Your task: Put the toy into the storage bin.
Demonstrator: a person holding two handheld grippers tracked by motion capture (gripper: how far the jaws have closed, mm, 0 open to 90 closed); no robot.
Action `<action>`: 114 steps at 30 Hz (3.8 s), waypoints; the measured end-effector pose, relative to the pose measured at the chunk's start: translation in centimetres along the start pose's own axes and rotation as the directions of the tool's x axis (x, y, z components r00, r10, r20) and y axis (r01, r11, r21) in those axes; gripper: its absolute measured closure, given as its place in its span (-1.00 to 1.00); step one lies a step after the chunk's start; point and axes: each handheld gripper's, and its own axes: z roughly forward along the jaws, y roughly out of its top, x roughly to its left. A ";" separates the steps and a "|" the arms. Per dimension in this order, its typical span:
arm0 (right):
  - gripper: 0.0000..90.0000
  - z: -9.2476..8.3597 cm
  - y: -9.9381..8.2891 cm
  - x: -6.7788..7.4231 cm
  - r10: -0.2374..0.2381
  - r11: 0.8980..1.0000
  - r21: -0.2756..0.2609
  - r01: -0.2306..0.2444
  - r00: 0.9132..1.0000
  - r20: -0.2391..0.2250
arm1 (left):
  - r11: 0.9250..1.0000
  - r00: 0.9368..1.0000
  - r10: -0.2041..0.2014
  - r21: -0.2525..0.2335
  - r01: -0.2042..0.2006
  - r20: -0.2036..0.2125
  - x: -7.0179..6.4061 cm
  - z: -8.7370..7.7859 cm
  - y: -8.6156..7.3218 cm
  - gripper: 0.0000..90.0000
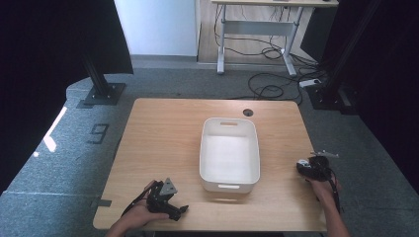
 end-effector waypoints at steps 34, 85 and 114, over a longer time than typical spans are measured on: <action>0.12 -2.1 1.0 0.2 0.043 0.998 -0.035 -0.046 0.995 -0.093 | 1.000 1.000 -0.001 -0.001 0.001 -0.001 0.0 0.0 0.0 -1.00; 0.12 -6.9 2.6 2.0 0.017 0.982 -0.181 -0.054 0.979 -0.201 | 1.000 1.000 -0.001 0.000 0.001 -0.003 0.0 0.0 0.0 -1.00; 0.12 -7.9 3.2 3.7 -0.012 0.978 -0.204 -0.033 0.976 -0.216 | 1.000 1.000 -0.001 0.001 0.001 -0.002 0.0 0.0 0.0 -1.00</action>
